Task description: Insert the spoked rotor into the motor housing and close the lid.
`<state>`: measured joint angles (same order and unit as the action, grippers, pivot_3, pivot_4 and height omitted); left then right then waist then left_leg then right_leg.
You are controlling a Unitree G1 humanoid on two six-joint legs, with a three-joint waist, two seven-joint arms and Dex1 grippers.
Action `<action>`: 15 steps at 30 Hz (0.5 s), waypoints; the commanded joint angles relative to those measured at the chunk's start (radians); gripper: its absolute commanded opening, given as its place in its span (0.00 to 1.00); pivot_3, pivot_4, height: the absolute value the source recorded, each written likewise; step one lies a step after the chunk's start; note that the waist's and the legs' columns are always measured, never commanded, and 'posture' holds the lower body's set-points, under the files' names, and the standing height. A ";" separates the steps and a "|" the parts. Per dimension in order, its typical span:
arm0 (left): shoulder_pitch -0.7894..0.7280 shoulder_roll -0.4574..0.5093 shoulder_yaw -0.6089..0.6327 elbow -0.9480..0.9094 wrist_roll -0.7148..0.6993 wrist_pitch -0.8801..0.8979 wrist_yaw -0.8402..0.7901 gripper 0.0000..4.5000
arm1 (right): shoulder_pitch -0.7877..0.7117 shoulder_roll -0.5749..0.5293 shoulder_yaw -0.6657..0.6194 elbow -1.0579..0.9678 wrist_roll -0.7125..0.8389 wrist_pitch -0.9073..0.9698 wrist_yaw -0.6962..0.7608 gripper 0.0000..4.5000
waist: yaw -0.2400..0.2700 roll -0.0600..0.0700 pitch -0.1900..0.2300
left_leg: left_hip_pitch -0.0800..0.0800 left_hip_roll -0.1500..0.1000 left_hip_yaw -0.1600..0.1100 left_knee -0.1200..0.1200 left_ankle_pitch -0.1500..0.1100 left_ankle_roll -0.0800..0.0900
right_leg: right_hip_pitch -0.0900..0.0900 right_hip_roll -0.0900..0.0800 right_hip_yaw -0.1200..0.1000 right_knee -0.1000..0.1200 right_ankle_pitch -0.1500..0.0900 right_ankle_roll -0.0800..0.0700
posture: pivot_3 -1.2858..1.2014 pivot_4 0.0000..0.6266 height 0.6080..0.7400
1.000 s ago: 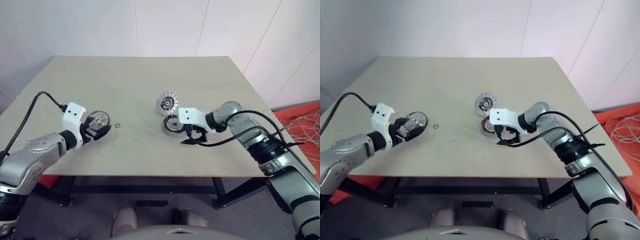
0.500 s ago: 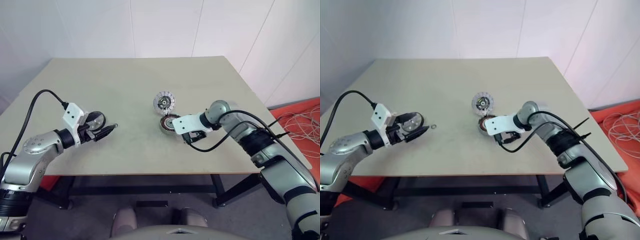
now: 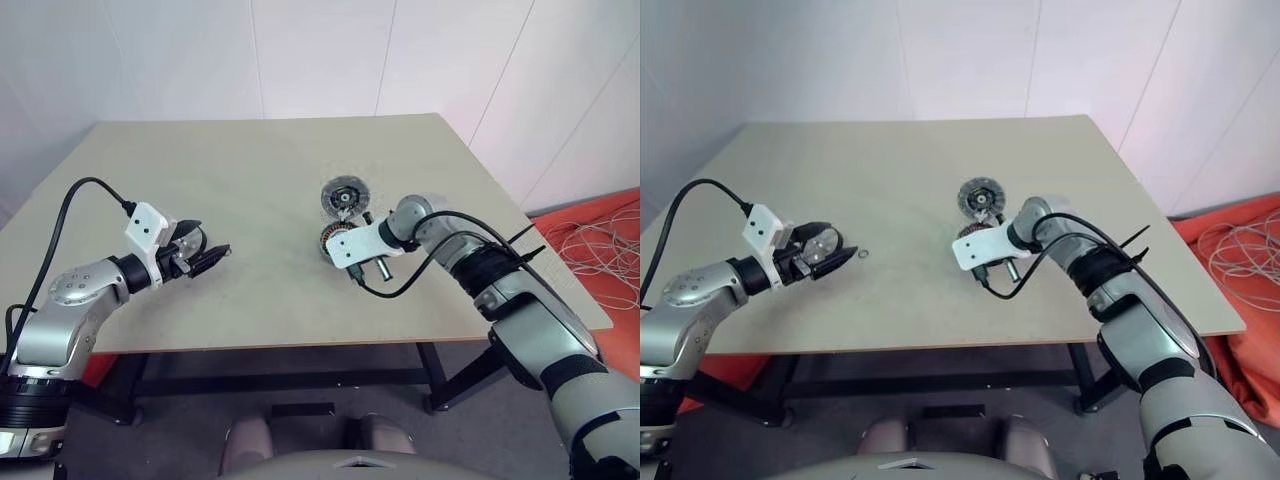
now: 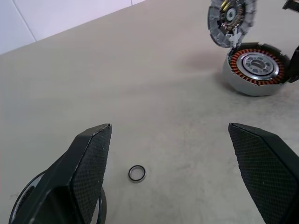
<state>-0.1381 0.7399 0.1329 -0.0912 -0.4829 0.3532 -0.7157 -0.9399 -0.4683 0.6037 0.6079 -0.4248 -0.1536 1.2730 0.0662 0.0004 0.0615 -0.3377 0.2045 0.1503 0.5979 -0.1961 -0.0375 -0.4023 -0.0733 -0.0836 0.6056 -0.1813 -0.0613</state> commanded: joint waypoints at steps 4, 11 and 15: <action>-0.023 0.001 0.047 0.015 0.030 -0.024 -0.008 0.95 | -0.013 0.020 -0.030 -0.206 0.048 0.100 0.090 0.00 | 0.000 0.000 0.000 | -0.003 0.000 0.000 0.000 0.000 0.000 | -0.003 0.000 0.000 0.001 0.000 0.000 | 0.52 0.00 1.00; -0.045 -0.004 0.047 0.032 0.050 -0.018 -0.017 0.95 | 0.011 0.065 -0.015 -0.411 0.057 0.262 0.151 0.00 | 0.004 0.001 0.001 | -0.008 0.000 0.000 -0.001 -0.001 0.001 | -0.008 0.001 0.000 0.001 0.000 -0.002 | 0.52 0.00 1.00; -0.046 -0.013 0.043 0.027 0.058 -0.010 -0.015 0.95 | 0.009 0.109 0.004 -0.412 0.039 0.313 0.130 0.00 | 0.004 0.001 0.001 | -0.007 0.000 0.000 -0.001 0.000 0.000 | -0.006 0.001 0.001 0.001 0.000 -0.001 | 0.52 0.00 1.00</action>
<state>-0.1607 0.7280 0.1529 -0.0484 -0.4301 0.3525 -0.7330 -0.9069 -0.3677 0.6136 0.2388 -0.3902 0.1447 1.4169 0.0701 0.0011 0.0623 -0.3444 0.2044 0.1503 0.5972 -0.1964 -0.0374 -0.4080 -0.0725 -0.0825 0.6070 -0.1812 -0.0627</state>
